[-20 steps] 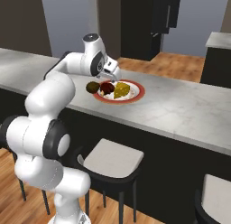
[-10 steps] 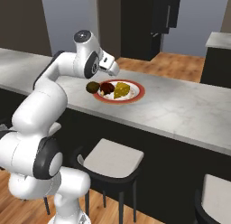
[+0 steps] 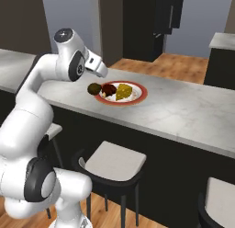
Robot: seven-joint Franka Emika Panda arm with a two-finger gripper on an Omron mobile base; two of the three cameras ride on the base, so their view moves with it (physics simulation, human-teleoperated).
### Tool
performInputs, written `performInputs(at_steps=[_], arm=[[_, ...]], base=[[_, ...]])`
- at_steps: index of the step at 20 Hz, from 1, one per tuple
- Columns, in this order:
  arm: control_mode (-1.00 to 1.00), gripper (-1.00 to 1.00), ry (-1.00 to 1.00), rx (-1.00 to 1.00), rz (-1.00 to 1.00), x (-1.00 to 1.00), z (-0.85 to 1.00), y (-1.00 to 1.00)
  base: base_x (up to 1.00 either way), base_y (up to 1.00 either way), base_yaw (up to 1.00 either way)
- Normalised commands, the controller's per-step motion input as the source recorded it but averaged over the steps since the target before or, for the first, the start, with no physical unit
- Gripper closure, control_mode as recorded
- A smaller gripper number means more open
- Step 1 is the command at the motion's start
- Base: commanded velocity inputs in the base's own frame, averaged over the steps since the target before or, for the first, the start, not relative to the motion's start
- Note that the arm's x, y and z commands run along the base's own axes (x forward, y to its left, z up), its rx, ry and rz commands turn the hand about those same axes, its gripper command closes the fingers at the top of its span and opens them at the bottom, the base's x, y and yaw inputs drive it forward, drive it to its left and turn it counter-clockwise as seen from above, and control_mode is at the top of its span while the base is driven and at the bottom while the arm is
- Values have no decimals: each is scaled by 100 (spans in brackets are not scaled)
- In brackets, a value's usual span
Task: Take the cheese, steak, and avocado from the fridge and place them on the plate on the dining counter to create an appetizer plate.
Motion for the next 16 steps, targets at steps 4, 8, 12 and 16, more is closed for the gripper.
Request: performInputs(at_steps=[4,8,12,16], arm=[[-100,-100,0,0,0,-40,0,48],[-100,-100,0,-6,0,-69,3,31],[-100,-100,0,-3,0,-100,2,3],[-100,-100,0,0,0,-100,0,0]], base=[[0,0,0],[0,0,0],[0,0,0],[0,0,0]])
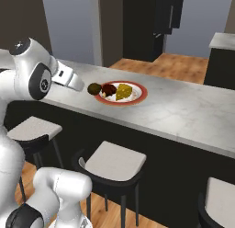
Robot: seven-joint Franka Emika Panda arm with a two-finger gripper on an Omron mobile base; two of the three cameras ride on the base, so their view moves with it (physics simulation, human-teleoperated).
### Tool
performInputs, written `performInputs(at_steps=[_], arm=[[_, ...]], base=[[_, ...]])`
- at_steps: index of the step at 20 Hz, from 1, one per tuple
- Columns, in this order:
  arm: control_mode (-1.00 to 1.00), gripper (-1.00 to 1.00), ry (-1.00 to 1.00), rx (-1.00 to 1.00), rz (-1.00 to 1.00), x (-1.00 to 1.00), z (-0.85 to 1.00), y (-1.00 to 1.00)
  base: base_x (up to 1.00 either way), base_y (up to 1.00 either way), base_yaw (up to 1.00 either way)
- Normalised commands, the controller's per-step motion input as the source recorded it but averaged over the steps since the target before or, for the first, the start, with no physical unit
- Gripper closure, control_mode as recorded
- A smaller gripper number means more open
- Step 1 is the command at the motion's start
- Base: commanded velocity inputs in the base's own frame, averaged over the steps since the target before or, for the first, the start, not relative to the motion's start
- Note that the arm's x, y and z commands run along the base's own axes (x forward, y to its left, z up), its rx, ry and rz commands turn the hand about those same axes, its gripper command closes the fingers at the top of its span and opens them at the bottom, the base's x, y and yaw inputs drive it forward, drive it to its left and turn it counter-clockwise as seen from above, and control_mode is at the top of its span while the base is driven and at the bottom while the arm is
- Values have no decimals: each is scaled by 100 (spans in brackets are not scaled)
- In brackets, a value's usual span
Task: Take the cheese, steak, and avocado from the fridge and place them on the plate on the dining counter to create an appetizer plate.
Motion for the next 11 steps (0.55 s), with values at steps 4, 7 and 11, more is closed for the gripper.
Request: performInputs(at_steps=[4,7,11], arm=[[-100,-100,0,0,0,-100,0,0],[-100,-100,1,0,-1,-99,0,-6],[-100,-100,4,0,-3,-91,0,-19]], base=[[0,0,0],[0,0,0],[0,0,0]])
